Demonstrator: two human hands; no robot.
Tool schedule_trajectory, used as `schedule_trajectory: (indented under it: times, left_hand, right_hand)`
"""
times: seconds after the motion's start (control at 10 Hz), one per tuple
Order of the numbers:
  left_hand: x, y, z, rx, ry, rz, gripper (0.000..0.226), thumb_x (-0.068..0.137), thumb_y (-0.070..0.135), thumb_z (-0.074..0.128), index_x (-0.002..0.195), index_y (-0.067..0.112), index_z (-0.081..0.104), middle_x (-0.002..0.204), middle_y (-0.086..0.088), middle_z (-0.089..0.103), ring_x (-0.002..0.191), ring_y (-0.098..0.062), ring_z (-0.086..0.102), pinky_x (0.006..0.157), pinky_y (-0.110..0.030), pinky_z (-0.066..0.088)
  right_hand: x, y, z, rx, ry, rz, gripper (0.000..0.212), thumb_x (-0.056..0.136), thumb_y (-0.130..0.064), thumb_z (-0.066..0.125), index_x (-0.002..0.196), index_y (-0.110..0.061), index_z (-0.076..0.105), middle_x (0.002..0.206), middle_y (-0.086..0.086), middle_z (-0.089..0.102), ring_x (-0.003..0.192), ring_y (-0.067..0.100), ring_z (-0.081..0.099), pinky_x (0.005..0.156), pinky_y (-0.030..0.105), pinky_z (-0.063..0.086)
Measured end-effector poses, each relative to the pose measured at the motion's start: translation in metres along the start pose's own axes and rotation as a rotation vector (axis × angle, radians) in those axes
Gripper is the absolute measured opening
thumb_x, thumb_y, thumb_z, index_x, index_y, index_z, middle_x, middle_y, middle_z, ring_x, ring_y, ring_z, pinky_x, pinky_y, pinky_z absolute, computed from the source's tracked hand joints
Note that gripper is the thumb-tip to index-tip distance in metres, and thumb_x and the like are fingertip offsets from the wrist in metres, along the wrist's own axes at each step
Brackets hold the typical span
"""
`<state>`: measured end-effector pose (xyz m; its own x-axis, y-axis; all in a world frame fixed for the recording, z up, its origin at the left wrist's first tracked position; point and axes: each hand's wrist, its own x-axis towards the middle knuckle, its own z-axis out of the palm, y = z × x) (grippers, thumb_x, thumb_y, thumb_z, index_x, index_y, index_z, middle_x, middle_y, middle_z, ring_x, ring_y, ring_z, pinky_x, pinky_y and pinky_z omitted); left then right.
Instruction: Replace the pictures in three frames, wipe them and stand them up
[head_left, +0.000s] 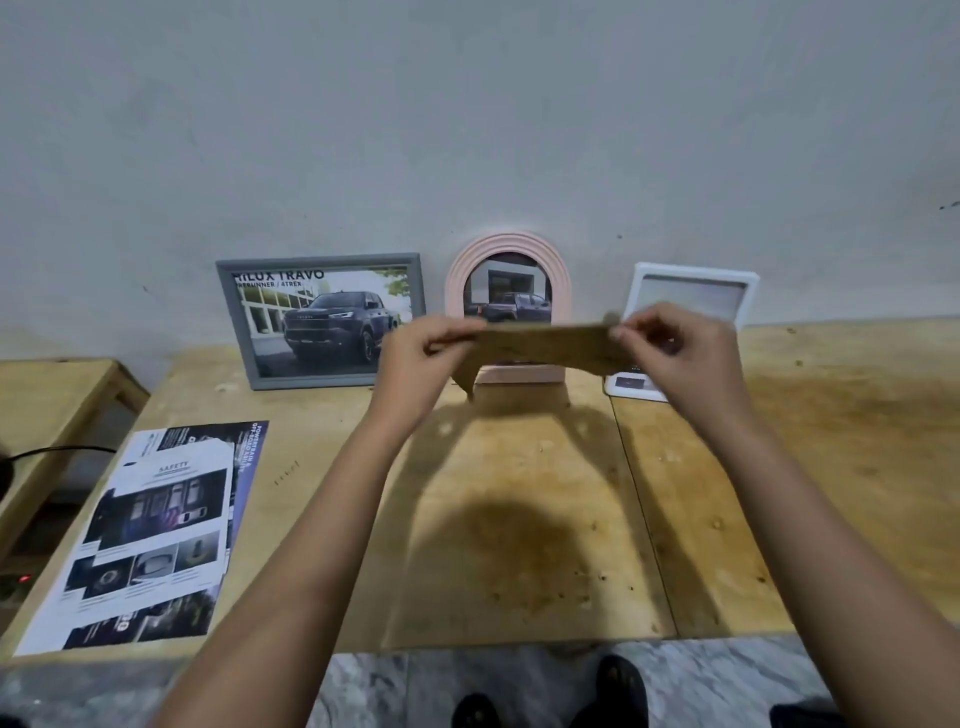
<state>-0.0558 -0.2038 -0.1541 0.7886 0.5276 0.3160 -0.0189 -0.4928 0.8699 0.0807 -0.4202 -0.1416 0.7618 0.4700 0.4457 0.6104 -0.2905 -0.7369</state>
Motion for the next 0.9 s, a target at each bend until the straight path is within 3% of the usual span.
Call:
schedule_trajectory:
  times: [0.1, 0.2, 0.3, 0.4, 0.5, 0.6, 0.8, 0.9]
  left_hand:
    - [-0.071, -0.044, 0.010, 0.064, -0.119, -0.070, 0.016, 0.085, 0.018, 0.065, 0.091, 0.029, 0.074, 0.088, 0.009, 0.071, 0.082, 0.005, 0.061, 0.072, -0.009, 0.045]
    - [-0.146, -0.103, 0.028, 0.317, -0.206, -0.064, 0.027, 0.076, 0.034, 0.052, 0.090, 0.025, 0.074, 0.084, -0.002, 0.073, 0.080, -0.009, 0.056, 0.067, -0.030, 0.052]
    - [-0.198, -0.140, 0.041, 0.546, -0.413, -0.198, 0.051, 0.072, 0.043, 0.031, 0.104, 0.037, 0.070, 0.112, 0.017, 0.066, 0.105, -0.008, 0.053, 0.081, -0.034, 0.043]
    - [-0.225, -0.153, 0.048, 0.599, -0.416, -0.184, 0.046, 0.078, 0.037, 0.035, 0.111, 0.033, 0.067, 0.125, 0.015, 0.060, 0.116, -0.014, 0.052, 0.087, -0.027, 0.037]
    - [-0.245, -0.161, 0.052, 0.657, -0.395, -0.135, 0.043, 0.092, 0.035, 0.036, 0.130, 0.024, 0.054, 0.142, -0.003, 0.047, 0.131, -0.019, 0.035, 0.104, -0.031, 0.034]
    - [-0.254, -0.161, 0.052, 0.750, -0.417, -0.147, 0.049, 0.101, 0.040, 0.015, 0.144, 0.025, 0.032, 0.150, -0.001, 0.031, 0.138, -0.019, 0.024, 0.107, -0.032, 0.022]
    - [-0.247, -0.156, 0.051, 0.845, -0.471, -0.177, 0.052, 0.100, 0.041, 0.009, 0.143, 0.025, 0.033, 0.150, -0.002, 0.035, 0.136, -0.019, 0.027, 0.105, -0.034, 0.022]
    - [-0.254, -0.161, 0.053, 0.848, -0.447, -0.129, 0.049, 0.100, 0.042, 0.009, 0.146, 0.030, 0.025, 0.149, -0.001, 0.037, 0.136, -0.018, 0.027, 0.104, -0.032, 0.022]
  right_hand:
    - [-0.072, 0.036, 0.018, -0.142, -0.160, -0.014, 0.002, 0.080, -0.019, 0.072, 0.082, -0.018, 0.072, 0.073, -0.008, 0.066, 0.068, 0.008, 0.061, 0.061, 0.023, 0.053]
    - [-0.149, 0.079, 0.042, -0.231, -0.420, 0.152, 0.007, 0.083, -0.023, 0.068, 0.089, -0.024, 0.072, 0.083, -0.008, 0.067, 0.082, 0.009, 0.060, 0.067, 0.031, 0.054]
    - [-0.204, 0.102, 0.061, -0.341, -0.601, 0.202, 0.008, 0.080, -0.021, 0.070, 0.088, -0.021, 0.072, 0.087, -0.006, 0.068, 0.093, 0.017, 0.058, 0.070, 0.031, 0.051]
    - [-0.229, 0.109, 0.070, -0.396, -0.504, 0.101, 0.015, 0.068, -0.014, 0.080, 0.075, -0.024, 0.072, 0.085, -0.011, 0.068, 0.084, 0.020, 0.061, 0.062, 0.031, 0.049]
    - [-0.242, 0.111, 0.073, -0.475, -0.427, 0.047, 0.016, 0.068, -0.014, 0.080, 0.076, -0.024, 0.070, 0.091, -0.012, 0.068, 0.089, 0.020, 0.061, 0.065, 0.031, 0.045]
    - [-0.252, 0.115, 0.074, -0.487, -0.416, 0.037, 0.016, 0.076, -0.015, 0.072, 0.090, -0.021, 0.068, 0.102, -0.007, 0.066, 0.097, 0.020, 0.057, 0.070, 0.034, 0.046]
    - [-0.250, 0.114, 0.074, -0.482, -0.388, 0.031, 0.016, 0.079, -0.023, 0.059, 0.091, -0.021, 0.068, 0.102, -0.007, 0.066, 0.095, 0.021, 0.058, 0.070, 0.034, 0.047]
    - [-0.257, 0.115, 0.075, -0.467, -0.389, 0.031, 0.017, 0.080, -0.028, 0.053, 0.089, -0.024, 0.067, 0.098, -0.010, 0.065, 0.095, 0.014, 0.051, 0.067, 0.031, 0.045]
